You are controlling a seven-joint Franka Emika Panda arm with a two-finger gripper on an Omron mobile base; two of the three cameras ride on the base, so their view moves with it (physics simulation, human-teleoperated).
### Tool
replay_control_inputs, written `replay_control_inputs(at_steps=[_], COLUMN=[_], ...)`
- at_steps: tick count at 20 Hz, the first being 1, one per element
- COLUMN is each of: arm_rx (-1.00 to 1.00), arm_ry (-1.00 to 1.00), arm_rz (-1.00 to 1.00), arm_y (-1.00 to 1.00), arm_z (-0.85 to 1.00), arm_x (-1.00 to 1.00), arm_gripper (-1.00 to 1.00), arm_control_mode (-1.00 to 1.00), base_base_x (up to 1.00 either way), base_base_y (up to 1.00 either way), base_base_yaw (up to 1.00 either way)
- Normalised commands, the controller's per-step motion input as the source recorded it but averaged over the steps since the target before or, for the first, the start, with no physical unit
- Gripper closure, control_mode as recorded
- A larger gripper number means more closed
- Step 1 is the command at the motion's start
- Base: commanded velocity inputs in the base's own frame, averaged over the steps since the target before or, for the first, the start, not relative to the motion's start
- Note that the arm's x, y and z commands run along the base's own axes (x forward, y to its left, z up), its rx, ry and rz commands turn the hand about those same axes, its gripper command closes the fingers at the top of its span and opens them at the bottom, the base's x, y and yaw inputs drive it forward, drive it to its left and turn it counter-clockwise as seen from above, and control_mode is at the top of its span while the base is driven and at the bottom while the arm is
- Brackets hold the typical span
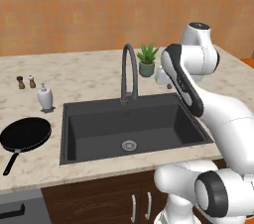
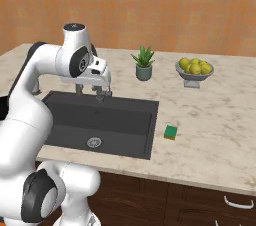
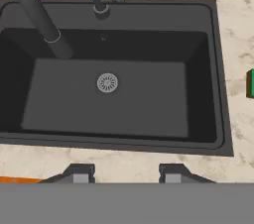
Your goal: Pick the pan and sponge and place them into the sink. Then turn on the water.
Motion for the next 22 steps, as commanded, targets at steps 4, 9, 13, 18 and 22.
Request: replay_control_inputs(at_steps=[4,9,13,18,22], arm_rx=[0.00,-0.15,-0.20,-0.19,-0.16], arm_ry=[0.00,0.08,0.20,0.23,0.26], arm_rz=[0.01,0.00,0.00,0.00,0.04], arm_y=[0.64,1.00,1.00,1.00,0.55], arm_z=[0.00,-0.06,-0.21,-0.48,-0.24], arm_x=[-0.06,-0.06,0.00,0.02,0.05], arm_gripper=[-1.00,-1.00,-1.00,-1.00,-1.00], arm_control_mode=[-1.00,-1.00,-1.00,-1.00,-1.00], base_base_x=[0.00,0.00,0.00,0.00,0.00], base_base_y=[0.00,0.00,0.00,0.00,0.00], base_base_yaw=[0.00,0.00,0.00,0.00,0.00])
